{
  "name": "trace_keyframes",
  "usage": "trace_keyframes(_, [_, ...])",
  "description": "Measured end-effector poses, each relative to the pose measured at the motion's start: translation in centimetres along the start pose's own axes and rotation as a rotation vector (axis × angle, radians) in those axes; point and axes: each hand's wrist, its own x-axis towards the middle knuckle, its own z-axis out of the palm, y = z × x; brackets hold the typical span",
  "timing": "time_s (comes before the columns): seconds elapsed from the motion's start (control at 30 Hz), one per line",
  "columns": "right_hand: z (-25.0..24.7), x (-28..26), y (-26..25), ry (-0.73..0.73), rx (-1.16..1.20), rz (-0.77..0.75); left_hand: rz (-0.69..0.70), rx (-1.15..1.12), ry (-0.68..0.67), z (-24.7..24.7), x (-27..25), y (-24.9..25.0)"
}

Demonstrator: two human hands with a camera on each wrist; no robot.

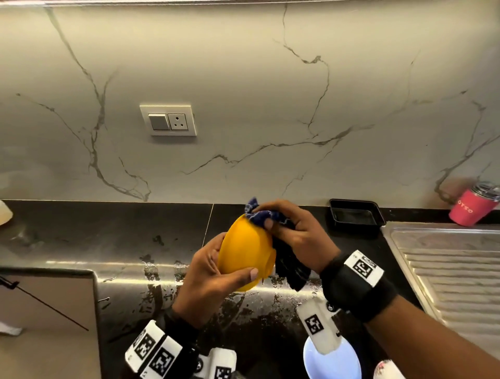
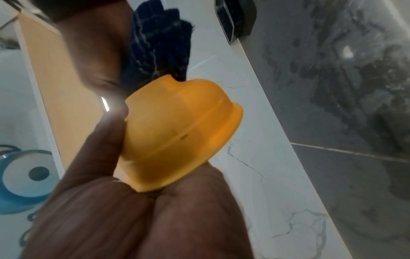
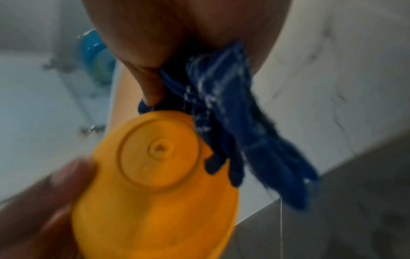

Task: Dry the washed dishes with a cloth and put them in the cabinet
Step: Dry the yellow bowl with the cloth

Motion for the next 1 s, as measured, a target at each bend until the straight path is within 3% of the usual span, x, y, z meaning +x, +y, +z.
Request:
trace_keyframes(0.07, [0.4,-0.5,0.0,0.044,-0.059,-0.041,-0.003,-0.017,0.004,0.1,0.5,-0.1])
trace_keyframes(0.2, [1.9,-1.5,-1.2,-0.089,-0.424,-0.480,-0.019,-0.237,-0.058,-0.1,1.3,-0.4])
trace_keyframes(0.23, [1.8,-1.3,-1.1,-0.123,-0.471,-0.524,-0.035,-0.289,-0.094,-0.3,1.2,-0.5])
trace_keyframes(0.33, [0.8,-0.4,-0.5,-0.127,-0.408,-0.398,-0.118,-0.553,-0.253,-0.6,0.6,-0.4])
trace_keyframes(0.4, [1.1,-0.2,-0.7,-0.143,-0.467,-0.379,-0.164,-0.664,-0.250,-0.5,0.6,-0.6])
trace_keyframes(0.57, [2.1,-1.3,-1.3,-0.266,-0.689,-0.643,-0.187,-0.803,-0.216,-0.1,1.1,0.5])
trace_keyframes(0.77, [1.2,-2.6,-0.7,-0.422,-0.818,-0.818,-0.228,-0.880,-0.228,0.4,0.6,0.5])
trace_keyframes(0.87, [0.9,-0.8,-1.1,-0.390,-0.713,-0.688,-0.231,-0.837,-0.230,0.3,0.6,0.3])
trace_keyframes(1.0, [0.3,1.0,0.0,-0.234,-0.386,-0.236,-0.240,-0.728,-0.263,0.4,0.5,0.4])
